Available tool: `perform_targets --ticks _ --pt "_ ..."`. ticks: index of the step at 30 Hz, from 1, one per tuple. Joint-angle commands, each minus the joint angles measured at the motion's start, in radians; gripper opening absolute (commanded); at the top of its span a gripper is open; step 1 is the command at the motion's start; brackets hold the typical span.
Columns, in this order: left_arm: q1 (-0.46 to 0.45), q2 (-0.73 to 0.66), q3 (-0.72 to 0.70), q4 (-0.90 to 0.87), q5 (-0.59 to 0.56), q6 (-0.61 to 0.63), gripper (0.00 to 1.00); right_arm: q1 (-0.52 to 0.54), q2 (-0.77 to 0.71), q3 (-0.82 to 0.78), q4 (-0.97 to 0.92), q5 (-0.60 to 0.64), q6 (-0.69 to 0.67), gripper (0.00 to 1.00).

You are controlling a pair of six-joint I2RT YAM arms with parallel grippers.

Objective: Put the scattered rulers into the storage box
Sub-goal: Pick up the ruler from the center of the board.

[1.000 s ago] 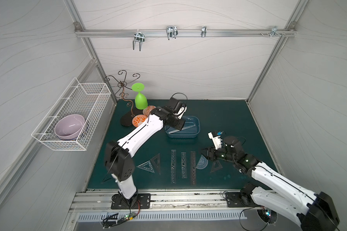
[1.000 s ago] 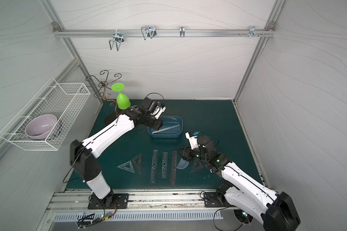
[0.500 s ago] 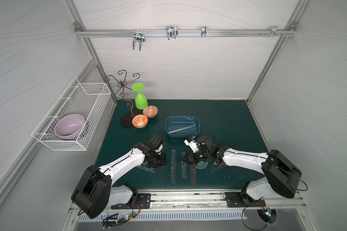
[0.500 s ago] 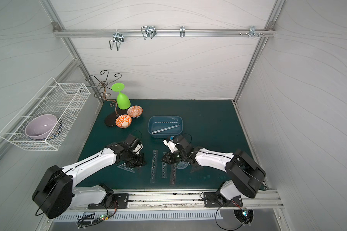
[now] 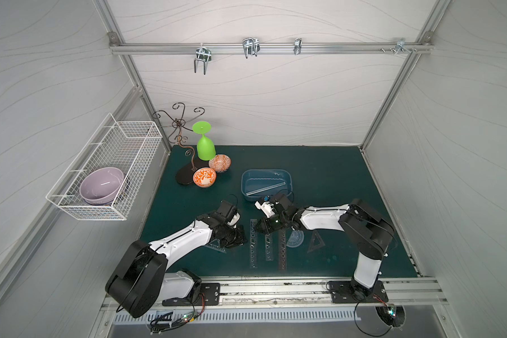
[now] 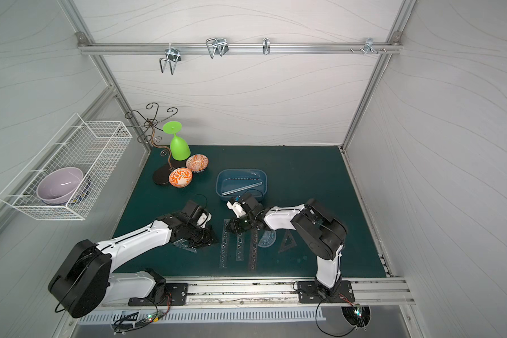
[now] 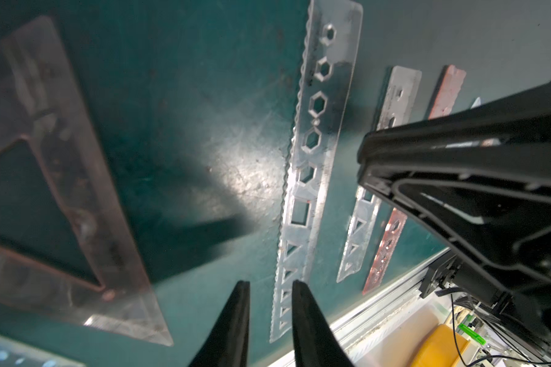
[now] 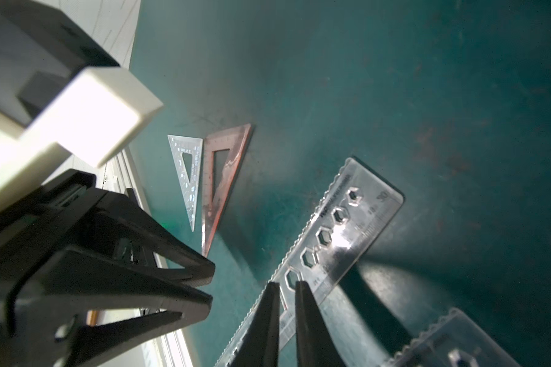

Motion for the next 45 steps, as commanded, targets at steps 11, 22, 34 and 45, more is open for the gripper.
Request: perform_targets --ticks 11,22,34,45 --pt "0.003 0.05 -0.047 0.14 0.057 -0.012 0.34 0.0 0.057 0.006 0.009 0.005 -0.016 0.13" --pt "0.003 0.068 -0.073 0.187 0.044 -0.034 0.42 0.002 0.08 -0.007 0.012 0.009 -0.005 0.13" --pt "0.003 0.164 -0.074 0.274 0.08 -0.053 0.35 0.003 0.074 -0.064 0.01 0.039 0.007 0.11" --pt "0.003 0.223 -0.084 0.331 0.088 -0.067 0.34 0.003 0.07 -0.107 0.006 0.061 0.038 0.11"
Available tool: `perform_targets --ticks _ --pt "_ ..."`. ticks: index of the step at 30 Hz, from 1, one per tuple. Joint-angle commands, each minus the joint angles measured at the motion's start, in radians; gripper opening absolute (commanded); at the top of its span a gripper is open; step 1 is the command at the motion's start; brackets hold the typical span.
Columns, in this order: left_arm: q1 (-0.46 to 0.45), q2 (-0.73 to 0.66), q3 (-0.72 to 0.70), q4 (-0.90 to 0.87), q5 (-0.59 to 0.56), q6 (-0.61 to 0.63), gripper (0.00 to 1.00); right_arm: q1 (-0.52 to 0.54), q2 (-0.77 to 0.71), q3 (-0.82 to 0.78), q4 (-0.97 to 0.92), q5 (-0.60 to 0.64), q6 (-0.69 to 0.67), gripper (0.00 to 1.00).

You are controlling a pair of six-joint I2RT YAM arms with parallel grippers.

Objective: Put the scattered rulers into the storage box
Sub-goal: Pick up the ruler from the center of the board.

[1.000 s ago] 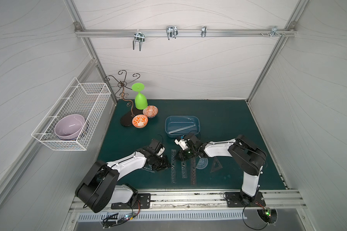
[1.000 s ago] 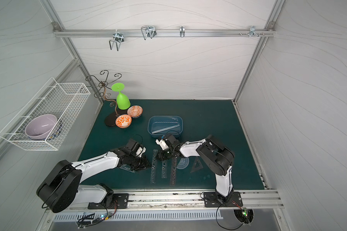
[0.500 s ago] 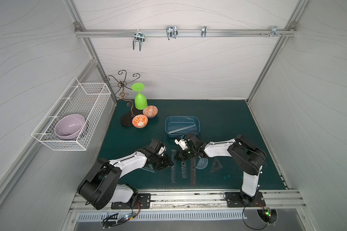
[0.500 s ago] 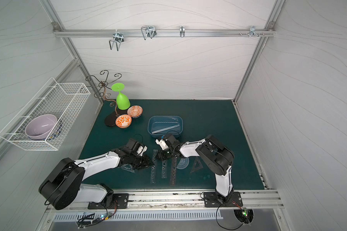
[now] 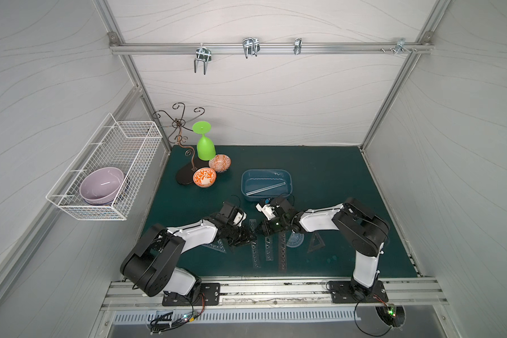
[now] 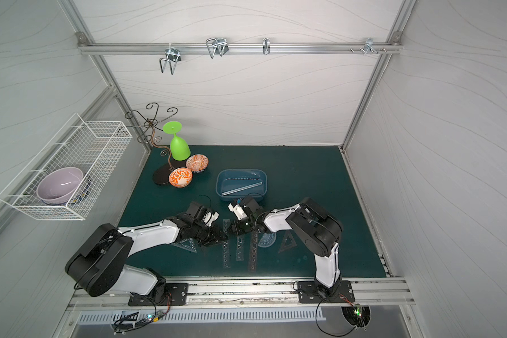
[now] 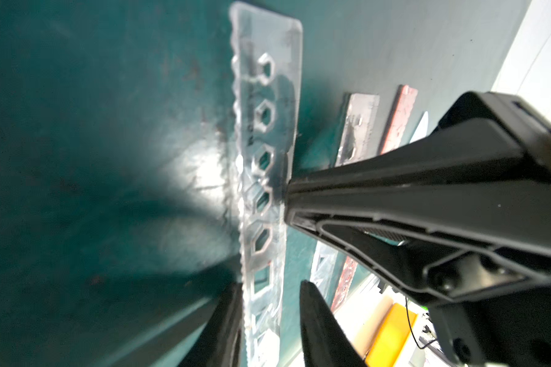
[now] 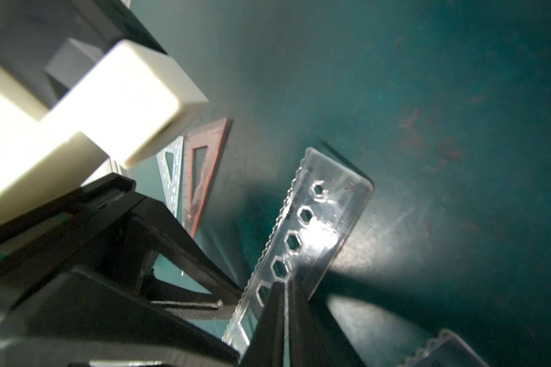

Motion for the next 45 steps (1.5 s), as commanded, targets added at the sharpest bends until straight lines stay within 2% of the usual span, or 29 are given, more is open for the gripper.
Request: perform_targets --ticks 1,10,20,23,27,30,34,38,42,45 --pt "-0.004 0.067 -0.023 0.002 -0.066 -0.007 0.34 0.005 0.018 -0.056 -0.111 0.053 0.017 0.11" --pt "-0.004 0.131 -0.01 0.048 -0.092 -0.023 0.3 0.005 -0.006 -0.108 -0.129 0.052 0.032 0.09" --pt "-0.004 0.197 0.017 0.069 -0.099 -0.014 0.07 -0.023 -0.042 -0.144 -0.101 0.001 0.033 0.09" --pt "-0.004 0.209 0.03 0.066 -0.095 -0.006 0.0 -0.04 -0.07 -0.154 -0.096 -0.019 0.03 0.11" --pt "-0.004 0.18 0.06 0.009 -0.087 0.023 0.0 -0.08 -0.149 -0.148 -0.105 -0.083 0.017 0.16" --pt "-0.004 0.107 0.119 -0.099 -0.066 0.067 0.0 -0.125 -0.255 -0.108 -0.185 -0.117 -0.038 0.21" --pt "-0.002 -0.002 0.234 -0.279 0.032 0.178 0.0 -0.215 -0.416 -0.076 -0.276 -0.172 -0.125 0.29" --pt "0.013 -0.048 0.354 -0.431 0.223 0.309 0.0 -0.287 -0.494 -0.029 -0.334 -0.304 -0.186 0.45" --pt "0.03 -0.044 0.436 -0.521 0.389 0.421 0.0 -0.327 -0.513 0.0 -0.322 -0.452 -0.185 0.63" --pt "0.035 -0.039 0.469 -0.53 0.46 0.461 0.0 -0.351 -0.518 -0.012 -0.264 -0.515 -0.124 0.69"
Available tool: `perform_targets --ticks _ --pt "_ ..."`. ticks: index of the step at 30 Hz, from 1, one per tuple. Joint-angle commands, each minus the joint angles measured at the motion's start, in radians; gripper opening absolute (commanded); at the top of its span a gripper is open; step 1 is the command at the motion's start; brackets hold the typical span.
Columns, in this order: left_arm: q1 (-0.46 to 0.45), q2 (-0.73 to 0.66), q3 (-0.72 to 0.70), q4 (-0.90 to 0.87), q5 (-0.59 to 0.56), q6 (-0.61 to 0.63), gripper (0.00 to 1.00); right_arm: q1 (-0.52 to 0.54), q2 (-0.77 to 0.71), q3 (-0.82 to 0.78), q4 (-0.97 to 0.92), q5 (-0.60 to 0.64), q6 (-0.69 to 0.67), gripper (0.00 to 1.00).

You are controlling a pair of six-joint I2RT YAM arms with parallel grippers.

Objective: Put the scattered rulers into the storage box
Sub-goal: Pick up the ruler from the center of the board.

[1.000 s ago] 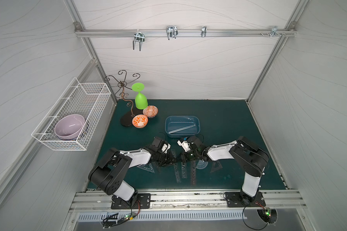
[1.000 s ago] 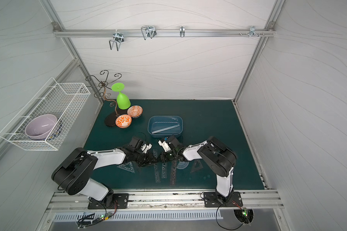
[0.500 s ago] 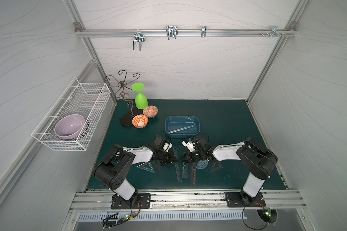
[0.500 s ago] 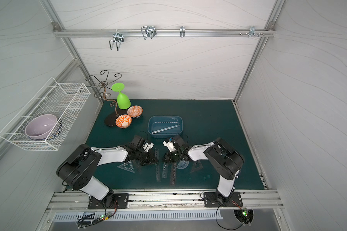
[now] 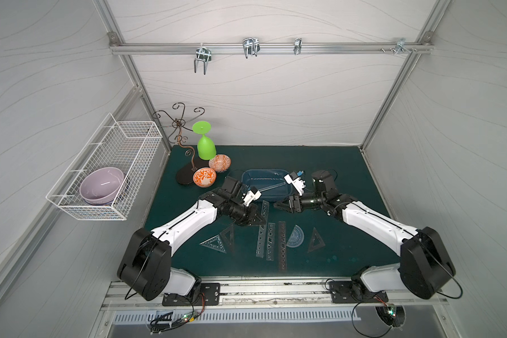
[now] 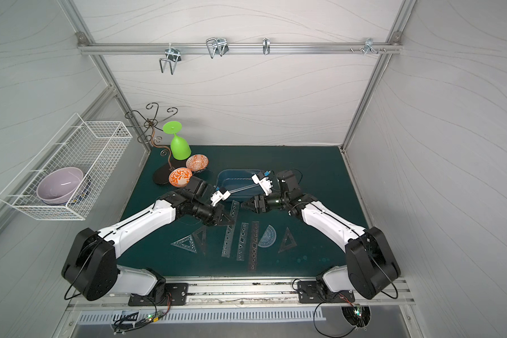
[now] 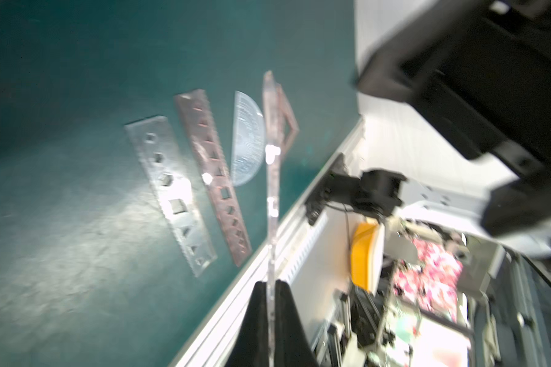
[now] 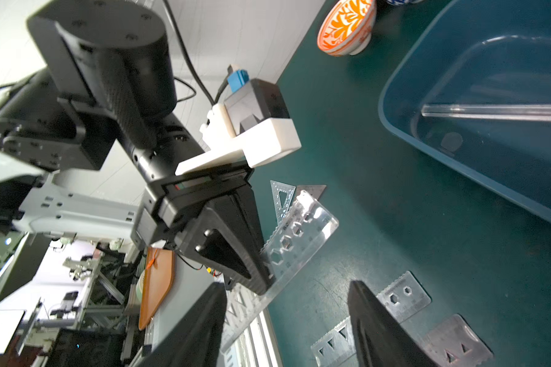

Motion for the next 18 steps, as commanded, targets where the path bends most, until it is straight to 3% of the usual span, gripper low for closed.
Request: perform_targets --ticks 1,11,18 --pt "0.008 0.004 0.04 -0.075 0.156 0.1 0.0 -0.023 -0.008 -0.011 0.022 -0.141 0.05 0.7" --pt "0.008 -0.01 0.005 0.017 0.207 0.066 0.0 0.01 0.104 -0.001 0.214 -0.241 0.216 0.65" --pt "0.016 -0.012 -0.003 0.027 0.201 0.066 0.0 0.028 0.145 0.021 0.248 -0.268 0.245 0.47"
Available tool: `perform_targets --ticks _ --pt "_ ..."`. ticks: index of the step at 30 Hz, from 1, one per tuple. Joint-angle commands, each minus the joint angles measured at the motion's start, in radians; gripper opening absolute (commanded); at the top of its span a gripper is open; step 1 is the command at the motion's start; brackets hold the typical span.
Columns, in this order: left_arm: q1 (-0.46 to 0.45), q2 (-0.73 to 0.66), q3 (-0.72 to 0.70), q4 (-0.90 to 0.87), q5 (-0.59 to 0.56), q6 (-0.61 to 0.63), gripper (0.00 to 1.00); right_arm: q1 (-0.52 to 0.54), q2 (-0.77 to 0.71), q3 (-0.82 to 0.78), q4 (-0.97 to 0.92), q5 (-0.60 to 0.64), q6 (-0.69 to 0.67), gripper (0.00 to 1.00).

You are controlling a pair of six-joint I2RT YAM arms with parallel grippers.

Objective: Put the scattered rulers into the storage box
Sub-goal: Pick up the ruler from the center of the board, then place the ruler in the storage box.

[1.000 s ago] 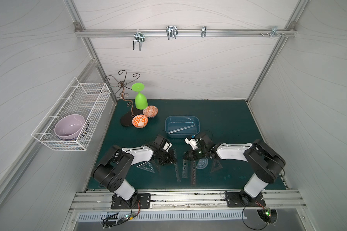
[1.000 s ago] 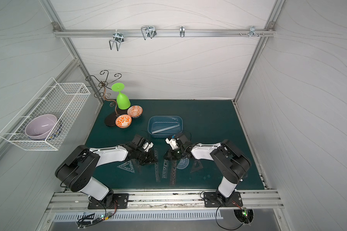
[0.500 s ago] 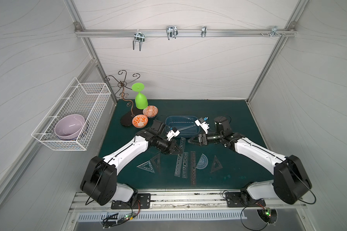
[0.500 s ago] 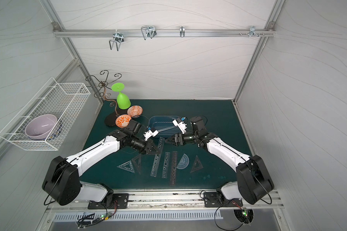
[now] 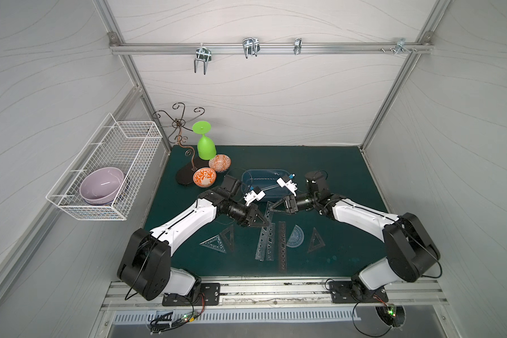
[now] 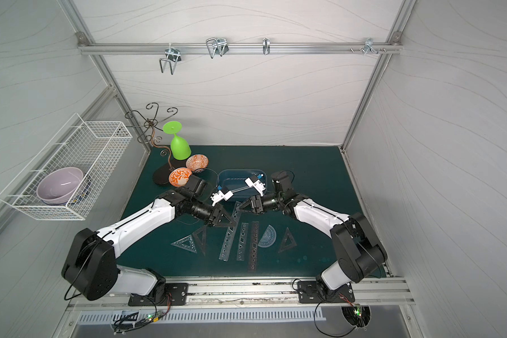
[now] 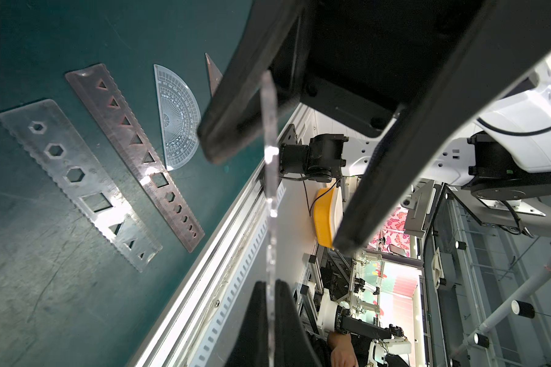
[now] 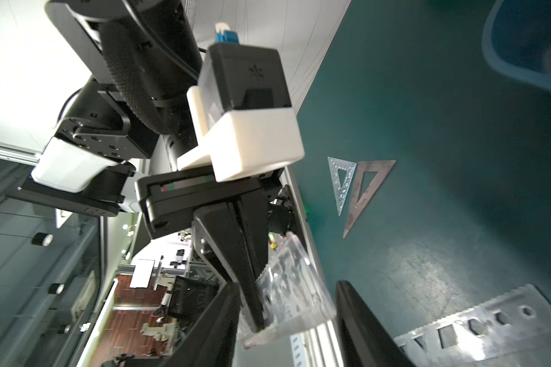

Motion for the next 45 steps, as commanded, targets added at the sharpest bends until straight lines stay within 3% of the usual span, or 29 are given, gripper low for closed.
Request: perform_targets --ticks 1,17,18,22,26,33,38,45 --pt "0.009 -0.013 -0.009 0.037 0.021 0.022 0.0 0.002 0.007 0.022 0.057 -0.036 0.027 0.45" --pt "0.011 -0.03 -0.019 0.034 -0.021 0.031 0.0 -0.011 0.042 0.034 0.148 -0.013 0.125 0.04" --pt "0.012 -0.034 -0.014 0.021 -0.051 0.035 0.05 -0.013 0.042 0.038 0.137 -0.002 0.124 0.03" --pt "0.065 -0.095 0.001 -0.018 -0.312 0.027 0.5 -0.056 0.041 0.058 0.078 0.093 0.118 0.0" --pt "0.105 -0.176 0.032 -0.041 -0.636 -0.004 0.76 -0.119 0.066 0.114 0.03 0.234 0.115 0.0" --pt "0.111 -0.147 0.118 -0.076 -0.913 -0.045 0.78 -0.162 0.18 0.232 0.084 0.547 0.177 0.0" --pt "0.111 -0.104 0.159 -0.132 -0.955 -0.025 0.76 -0.161 0.252 0.308 0.15 0.707 0.184 0.0" --pt "0.111 -0.145 0.111 -0.11 -0.984 -0.013 0.78 -0.156 0.336 0.401 0.185 0.745 0.193 0.0"
